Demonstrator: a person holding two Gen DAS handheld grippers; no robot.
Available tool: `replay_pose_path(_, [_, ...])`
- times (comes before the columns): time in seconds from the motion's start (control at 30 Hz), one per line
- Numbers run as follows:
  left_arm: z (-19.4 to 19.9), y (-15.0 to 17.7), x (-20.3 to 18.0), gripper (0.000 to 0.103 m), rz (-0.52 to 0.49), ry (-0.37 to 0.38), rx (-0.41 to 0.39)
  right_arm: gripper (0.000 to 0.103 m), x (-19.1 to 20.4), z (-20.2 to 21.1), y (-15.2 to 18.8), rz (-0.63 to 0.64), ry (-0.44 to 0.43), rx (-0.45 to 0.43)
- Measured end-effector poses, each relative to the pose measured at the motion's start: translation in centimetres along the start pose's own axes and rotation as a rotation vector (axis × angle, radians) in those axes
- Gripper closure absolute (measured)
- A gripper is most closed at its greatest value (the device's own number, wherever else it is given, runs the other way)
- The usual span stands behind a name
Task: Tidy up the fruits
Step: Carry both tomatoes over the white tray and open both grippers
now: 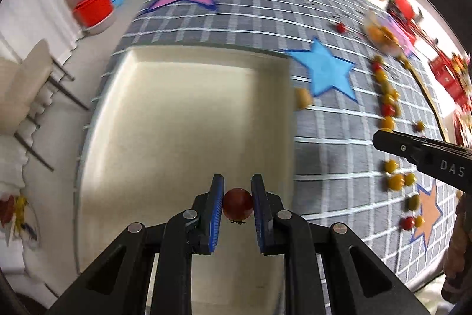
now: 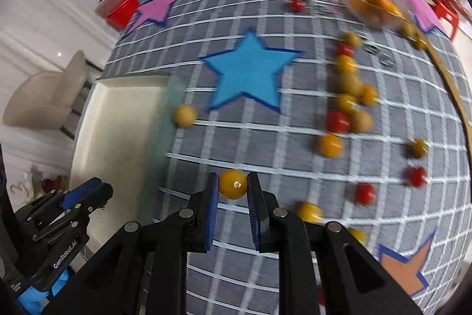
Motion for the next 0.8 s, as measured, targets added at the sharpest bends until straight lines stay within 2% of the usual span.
replay_pose_path(0.27, [-1.1, -0.3, 5.8, 0.082, 0.060, -0.076, -0.018, 0.082, 7.8, -1.5, -2.6, 0.090, -0.082, 0.009])
replay_pose_path(0.43, [-1.6, -0.4, 7.6, 0.082, 0.096, -0.079, -0.027, 0.082, 11.4, -3.3, -3.6, 0.149, -0.092, 0.025])
replay_pose_path(0.63, [-2.1, 0.1, 8.0, 0.082, 0.094, -0.097, -0.022, 0.082, 12.8, -6.5, -3.8, 0.154, -0.068, 0.088])
replay_pose_path(0.73, [-2.4, 0.4, 8.0, 0.081, 0.088, -0.102, -0.011, 0.081, 13.1, -6.9, -3.9, 0.158, -0.062, 0.081])
replay_pose_path(0.77, [-2.4, 0.4, 8.0, 0.077, 0.085, -0.108, -0.018, 0.081, 13.1, -6.9, -3.9, 0.161, -0.062, 0.081])
replay_pose_path(0.8, [-2.3, 0.4, 8.0, 0.054, 0.084, -0.115, -0.018, 0.080, 13.4, -7.3, -4.1, 0.165, -0.062, 0.082])
Point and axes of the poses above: each gripper's, at about its wrist camera, not at the fingertips, and z roughly against the way its jaws point, x to its left, y to its underside, the point moved 6 cm from there along -z, roughly the way its jaws point, and after that the axes turned 13 degrees about y, right-handed, at the moved point
